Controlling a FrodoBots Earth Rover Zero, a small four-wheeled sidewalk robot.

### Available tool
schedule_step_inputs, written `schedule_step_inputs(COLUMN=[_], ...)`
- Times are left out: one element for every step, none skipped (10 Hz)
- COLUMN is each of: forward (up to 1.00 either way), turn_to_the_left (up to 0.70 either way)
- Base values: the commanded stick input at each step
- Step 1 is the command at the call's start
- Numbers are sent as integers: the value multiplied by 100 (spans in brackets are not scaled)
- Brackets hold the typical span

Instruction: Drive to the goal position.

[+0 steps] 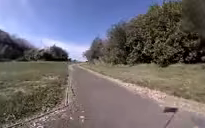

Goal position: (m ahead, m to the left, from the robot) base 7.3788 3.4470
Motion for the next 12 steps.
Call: schedule_step_inputs(forward=[70,70,35,0,0,0,0,0,0,0,0,0], turn_to_the_left=[0,0,-35,-70,-70,-70,-66,-49,-45,-45,-45,-45])
